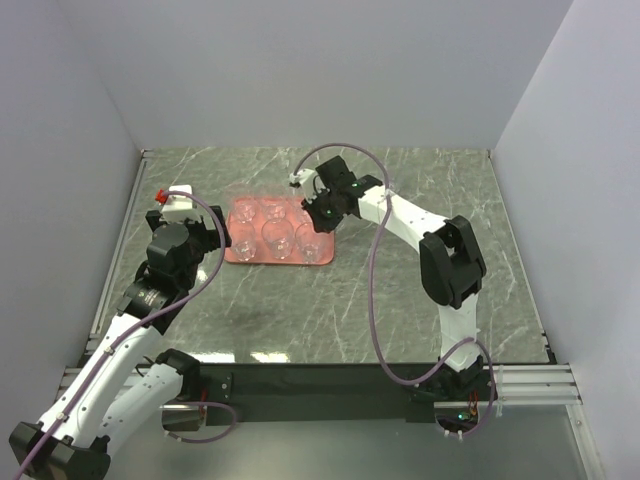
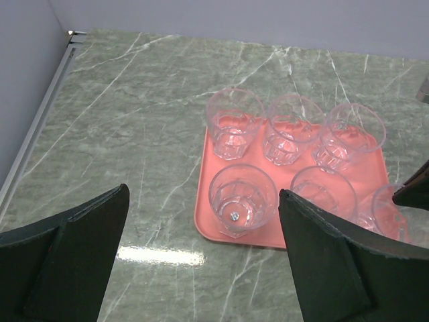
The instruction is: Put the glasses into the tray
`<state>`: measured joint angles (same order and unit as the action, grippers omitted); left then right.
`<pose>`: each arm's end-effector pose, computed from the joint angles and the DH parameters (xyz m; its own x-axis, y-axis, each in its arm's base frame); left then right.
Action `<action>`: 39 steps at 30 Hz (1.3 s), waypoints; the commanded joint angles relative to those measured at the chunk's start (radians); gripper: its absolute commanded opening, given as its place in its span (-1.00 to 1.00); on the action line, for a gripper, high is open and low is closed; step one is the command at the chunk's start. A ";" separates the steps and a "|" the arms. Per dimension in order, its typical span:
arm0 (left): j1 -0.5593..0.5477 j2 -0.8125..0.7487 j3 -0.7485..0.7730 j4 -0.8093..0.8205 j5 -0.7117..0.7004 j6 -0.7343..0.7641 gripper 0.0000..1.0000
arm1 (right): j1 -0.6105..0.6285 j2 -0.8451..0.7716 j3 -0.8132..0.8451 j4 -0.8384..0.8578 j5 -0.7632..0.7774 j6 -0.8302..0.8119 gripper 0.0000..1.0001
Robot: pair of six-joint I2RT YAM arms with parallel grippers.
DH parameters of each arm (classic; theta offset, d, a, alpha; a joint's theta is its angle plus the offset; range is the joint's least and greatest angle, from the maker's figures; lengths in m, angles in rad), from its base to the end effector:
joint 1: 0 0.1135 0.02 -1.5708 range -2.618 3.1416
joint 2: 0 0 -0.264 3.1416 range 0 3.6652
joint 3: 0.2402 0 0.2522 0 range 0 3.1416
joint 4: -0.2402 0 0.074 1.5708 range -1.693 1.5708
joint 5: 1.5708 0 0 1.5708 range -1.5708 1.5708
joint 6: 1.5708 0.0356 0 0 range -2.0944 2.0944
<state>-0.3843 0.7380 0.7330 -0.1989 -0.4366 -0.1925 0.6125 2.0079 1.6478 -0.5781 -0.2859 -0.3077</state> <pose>0.1670 -0.0513 0.3284 -0.1758 -0.1159 -0.9776 -0.0792 0.9915 -0.1033 0.3592 0.2647 0.2353 -0.4205 -0.6506 -0.6324 -0.8555 0.5164 0.0377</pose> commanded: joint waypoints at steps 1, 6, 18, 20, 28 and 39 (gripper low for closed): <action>0.007 0.001 -0.006 0.038 0.016 0.004 0.99 | 0.012 0.037 0.064 0.000 0.047 0.010 -0.92; 0.007 0.001 -0.004 0.038 0.016 0.004 0.99 | 0.023 0.052 0.079 0.004 0.096 0.028 -0.89; 0.008 0.003 -0.006 0.036 0.016 0.004 0.99 | 0.021 0.101 0.158 0.021 0.250 0.116 -0.89; 0.009 0.000 -0.006 0.038 0.015 0.004 0.99 | 0.020 0.109 0.167 0.030 0.272 0.125 -0.88; 0.009 0.004 -0.006 0.038 0.016 0.005 0.99 | 0.018 0.157 0.244 0.009 0.284 0.147 -0.79; 0.009 0.008 -0.004 0.039 0.018 0.005 0.99 | 0.039 0.154 0.242 -0.002 0.245 0.156 -0.77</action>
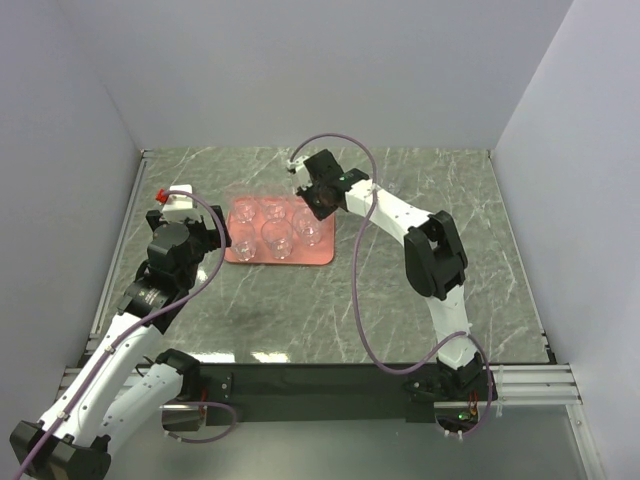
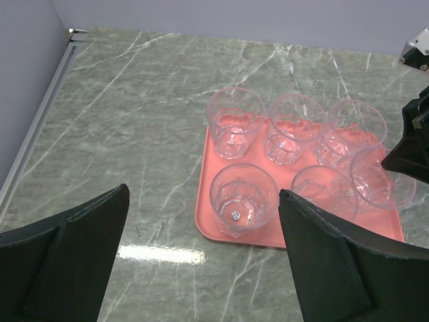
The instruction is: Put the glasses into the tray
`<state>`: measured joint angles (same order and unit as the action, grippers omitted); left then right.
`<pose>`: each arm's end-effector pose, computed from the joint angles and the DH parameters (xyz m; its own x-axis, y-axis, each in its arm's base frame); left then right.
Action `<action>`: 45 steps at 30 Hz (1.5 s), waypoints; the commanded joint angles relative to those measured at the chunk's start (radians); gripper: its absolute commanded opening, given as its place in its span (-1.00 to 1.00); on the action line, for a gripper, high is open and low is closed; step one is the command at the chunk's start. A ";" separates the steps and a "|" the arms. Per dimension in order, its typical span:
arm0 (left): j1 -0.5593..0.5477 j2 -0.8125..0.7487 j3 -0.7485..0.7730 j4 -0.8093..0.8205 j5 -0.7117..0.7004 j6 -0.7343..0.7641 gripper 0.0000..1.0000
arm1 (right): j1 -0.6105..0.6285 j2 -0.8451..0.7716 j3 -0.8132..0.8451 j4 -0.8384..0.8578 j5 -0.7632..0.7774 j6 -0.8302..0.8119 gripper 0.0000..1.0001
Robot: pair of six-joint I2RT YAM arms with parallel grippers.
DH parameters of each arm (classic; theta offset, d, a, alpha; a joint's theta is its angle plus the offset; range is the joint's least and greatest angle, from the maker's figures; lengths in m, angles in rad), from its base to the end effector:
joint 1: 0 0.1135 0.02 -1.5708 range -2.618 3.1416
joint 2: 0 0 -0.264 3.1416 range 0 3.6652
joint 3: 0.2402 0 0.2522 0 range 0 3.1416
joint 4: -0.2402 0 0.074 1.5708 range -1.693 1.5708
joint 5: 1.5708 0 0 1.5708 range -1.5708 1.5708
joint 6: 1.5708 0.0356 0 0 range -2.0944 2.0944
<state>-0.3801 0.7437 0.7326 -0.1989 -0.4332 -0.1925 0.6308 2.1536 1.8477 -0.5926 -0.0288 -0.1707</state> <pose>0.1683 -0.0512 0.3273 -0.1815 -0.1145 -0.9767 -0.0807 0.9916 -0.1012 0.3912 0.2870 0.2316 -0.5200 -0.5901 -0.6176 -0.7026 0.7067 -0.0836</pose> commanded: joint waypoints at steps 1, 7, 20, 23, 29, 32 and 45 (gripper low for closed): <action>0.004 0.000 -0.006 0.039 0.014 0.005 0.99 | 0.024 0.009 0.042 0.014 -0.013 0.020 -0.77; 0.004 0.000 -0.006 0.038 0.013 0.005 0.99 | 0.059 0.020 0.053 0.008 -0.002 0.027 -0.77; 0.006 0.005 -0.006 0.039 0.016 0.005 0.99 | 0.072 0.043 0.097 -0.004 0.027 0.063 -0.56; 0.006 0.008 -0.006 0.039 0.016 0.005 0.99 | 0.072 0.045 0.105 -0.007 0.027 0.060 -0.44; 0.006 0.009 -0.004 0.041 0.017 0.005 0.99 | 0.072 0.020 0.097 -0.013 0.055 0.033 -0.14; 0.006 0.010 -0.004 0.039 0.016 0.005 0.99 | 0.072 -0.014 0.082 -0.009 0.055 0.013 -0.14; 0.006 0.003 -0.004 0.036 0.011 0.005 0.99 | 0.040 -0.228 -0.010 -0.010 0.006 -0.107 0.01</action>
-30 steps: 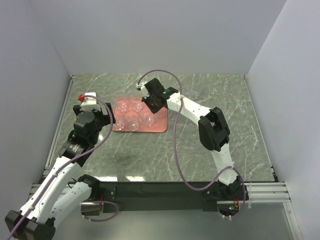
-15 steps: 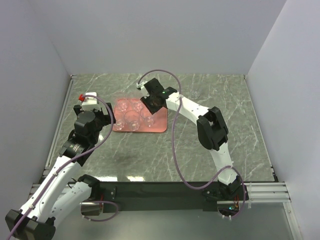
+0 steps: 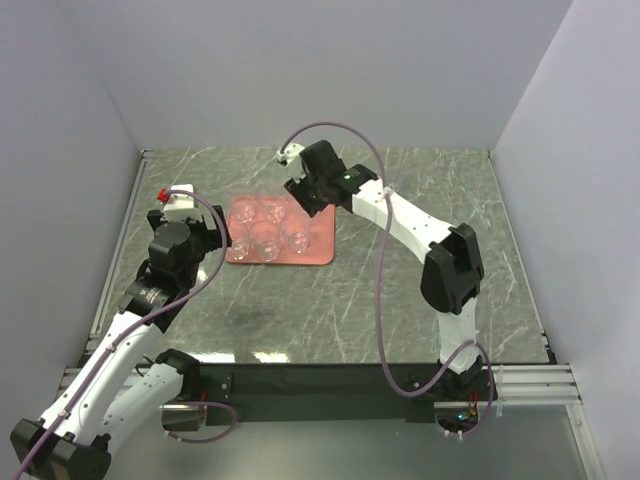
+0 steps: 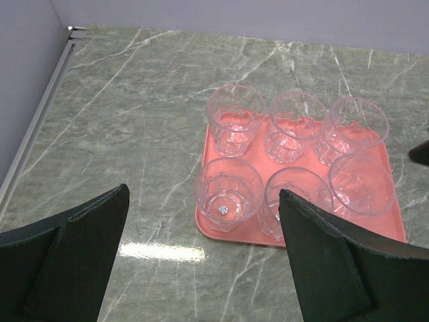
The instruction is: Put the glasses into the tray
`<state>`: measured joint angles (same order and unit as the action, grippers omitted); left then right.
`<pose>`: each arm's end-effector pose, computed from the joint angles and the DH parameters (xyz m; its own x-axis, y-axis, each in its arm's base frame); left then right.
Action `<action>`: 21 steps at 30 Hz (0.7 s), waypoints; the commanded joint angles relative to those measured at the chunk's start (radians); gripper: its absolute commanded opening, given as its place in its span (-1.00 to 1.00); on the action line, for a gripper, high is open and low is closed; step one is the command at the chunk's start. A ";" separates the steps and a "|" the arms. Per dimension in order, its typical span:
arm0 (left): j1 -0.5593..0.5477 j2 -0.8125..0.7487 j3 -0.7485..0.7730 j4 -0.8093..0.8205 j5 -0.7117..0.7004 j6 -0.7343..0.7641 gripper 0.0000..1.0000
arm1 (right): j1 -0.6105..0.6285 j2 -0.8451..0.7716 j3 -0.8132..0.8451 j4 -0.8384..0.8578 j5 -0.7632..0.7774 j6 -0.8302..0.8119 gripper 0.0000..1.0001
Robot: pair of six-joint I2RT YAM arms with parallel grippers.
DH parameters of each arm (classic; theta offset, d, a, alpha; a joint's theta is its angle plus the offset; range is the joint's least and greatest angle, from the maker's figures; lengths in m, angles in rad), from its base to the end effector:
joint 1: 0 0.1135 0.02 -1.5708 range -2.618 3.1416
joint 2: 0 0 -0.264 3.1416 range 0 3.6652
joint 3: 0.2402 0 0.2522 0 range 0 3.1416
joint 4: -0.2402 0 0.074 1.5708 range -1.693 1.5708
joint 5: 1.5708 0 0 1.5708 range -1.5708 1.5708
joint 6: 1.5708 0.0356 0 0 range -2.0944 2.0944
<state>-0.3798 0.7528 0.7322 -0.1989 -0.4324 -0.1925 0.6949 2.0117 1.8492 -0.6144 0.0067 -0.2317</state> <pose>0.1702 -0.0519 0.3258 -0.1902 -0.1111 -0.9754 -0.0811 0.9920 -0.0972 0.3552 0.2958 0.2950 -0.3779 -0.6140 -0.6930 -0.7433 0.6475 -0.1683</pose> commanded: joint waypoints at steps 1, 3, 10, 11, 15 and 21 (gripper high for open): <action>0.005 -0.007 -0.005 0.036 0.012 0.005 0.99 | -0.032 -0.093 -0.019 0.012 -0.033 -0.052 0.02; 0.005 -0.009 -0.004 0.036 0.011 0.004 0.99 | -0.058 -0.105 -0.025 0.010 -0.046 -0.052 0.01; 0.007 -0.009 -0.007 0.036 0.012 0.004 0.99 | -0.221 -0.108 -0.027 0.015 -0.135 0.005 0.01; 0.005 -0.007 -0.005 0.036 0.012 0.004 0.99 | -0.266 -0.103 -0.022 0.016 -0.146 0.027 0.01; 0.007 -0.004 -0.004 0.036 0.014 0.004 0.99 | -0.373 -0.079 -0.010 0.027 -0.192 0.095 0.01; 0.007 0.000 -0.007 0.039 0.015 0.005 0.99 | -0.514 -0.007 0.044 0.038 -0.218 0.199 0.01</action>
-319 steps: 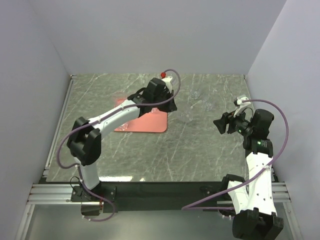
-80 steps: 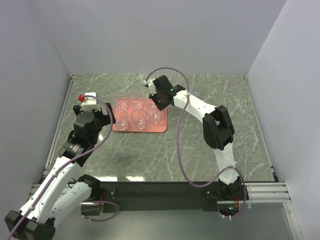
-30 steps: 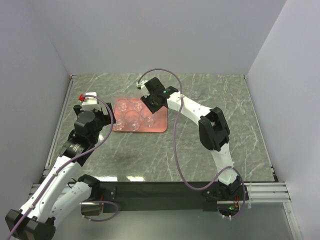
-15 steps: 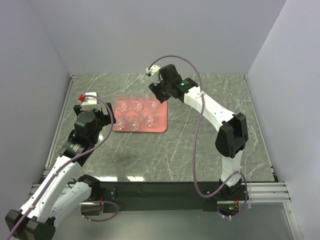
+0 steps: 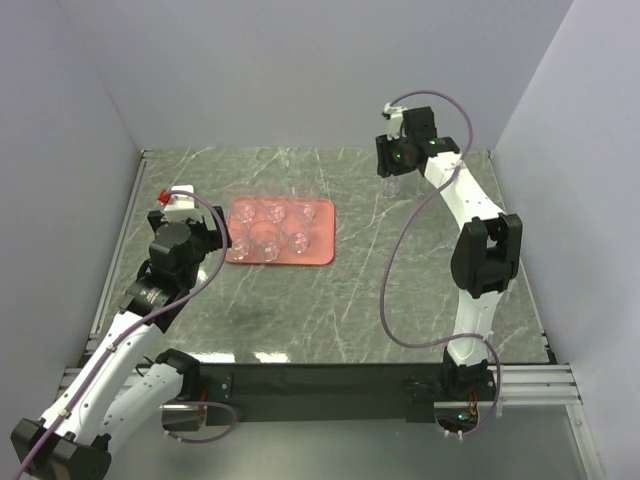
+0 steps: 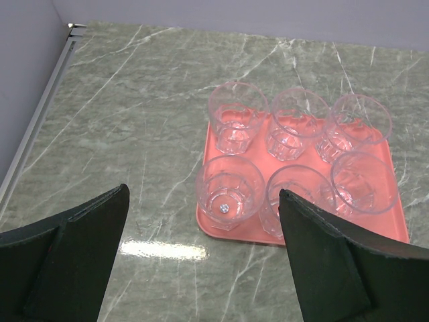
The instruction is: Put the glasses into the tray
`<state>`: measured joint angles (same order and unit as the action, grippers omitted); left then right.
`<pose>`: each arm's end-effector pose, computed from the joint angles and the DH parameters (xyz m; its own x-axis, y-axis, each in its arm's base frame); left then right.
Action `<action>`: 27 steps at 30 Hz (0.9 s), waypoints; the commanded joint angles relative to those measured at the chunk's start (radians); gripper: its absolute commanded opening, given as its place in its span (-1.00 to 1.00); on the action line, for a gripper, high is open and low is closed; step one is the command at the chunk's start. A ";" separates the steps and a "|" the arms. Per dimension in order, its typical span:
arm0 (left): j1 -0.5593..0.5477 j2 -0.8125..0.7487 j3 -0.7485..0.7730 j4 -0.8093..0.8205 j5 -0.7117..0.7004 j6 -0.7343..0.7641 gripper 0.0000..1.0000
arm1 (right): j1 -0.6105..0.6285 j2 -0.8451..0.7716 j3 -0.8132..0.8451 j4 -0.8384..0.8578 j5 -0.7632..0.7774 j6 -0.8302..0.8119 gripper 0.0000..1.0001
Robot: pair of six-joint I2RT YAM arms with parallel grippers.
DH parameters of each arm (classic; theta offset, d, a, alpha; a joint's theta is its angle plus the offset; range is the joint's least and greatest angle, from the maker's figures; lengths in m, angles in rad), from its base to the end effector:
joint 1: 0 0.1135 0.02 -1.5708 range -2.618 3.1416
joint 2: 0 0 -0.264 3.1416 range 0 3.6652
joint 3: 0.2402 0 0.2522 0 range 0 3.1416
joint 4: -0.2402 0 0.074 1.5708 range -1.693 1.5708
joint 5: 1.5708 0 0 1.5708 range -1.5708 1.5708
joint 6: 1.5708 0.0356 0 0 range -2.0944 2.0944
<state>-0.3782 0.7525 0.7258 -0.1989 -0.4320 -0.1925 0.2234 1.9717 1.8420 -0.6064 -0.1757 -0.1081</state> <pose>0.1704 -0.0517 0.3236 -0.1956 -0.1092 -0.9746 -0.0829 0.9921 -0.0945 0.4418 0.1068 0.3112 -0.6137 -0.2484 -0.7494 -0.4131 0.9100 0.0367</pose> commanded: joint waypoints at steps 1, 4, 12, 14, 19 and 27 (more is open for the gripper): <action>0.004 0.002 0.000 0.038 0.015 0.004 0.99 | -0.053 0.044 0.059 0.033 -0.038 0.084 0.01; 0.005 0.007 0.000 0.039 0.013 0.005 0.99 | -0.093 0.102 0.108 0.040 -0.015 0.107 0.01; 0.004 0.015 0.001 0.039 0.016 0.005 0.99 | -0.131 0.191 0.174 0.051 0.065 0.174 0.01; 0.004 0.018 0.001 0.039 0.018 0.005 0.99 | -0.139 0.203 0.181 0.057 0.102 0.186 0.01; 0.005 0.027 0.003 0.039 0.022 0.005 0.99 | -0.162 0.245 0.220 0.056 0.125 0.200 -0.03; 0.005 0.042 0.004 0.039 0.026 0.007 0.99 | -0.174 0.296 0.237 0.050 0.056 0.206 -0.06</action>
<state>-0.3779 0.7902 0.7254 -0.1989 -0.4202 -0.1925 0.0544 2.2452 2.0293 -0.5766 -0.0986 0.0853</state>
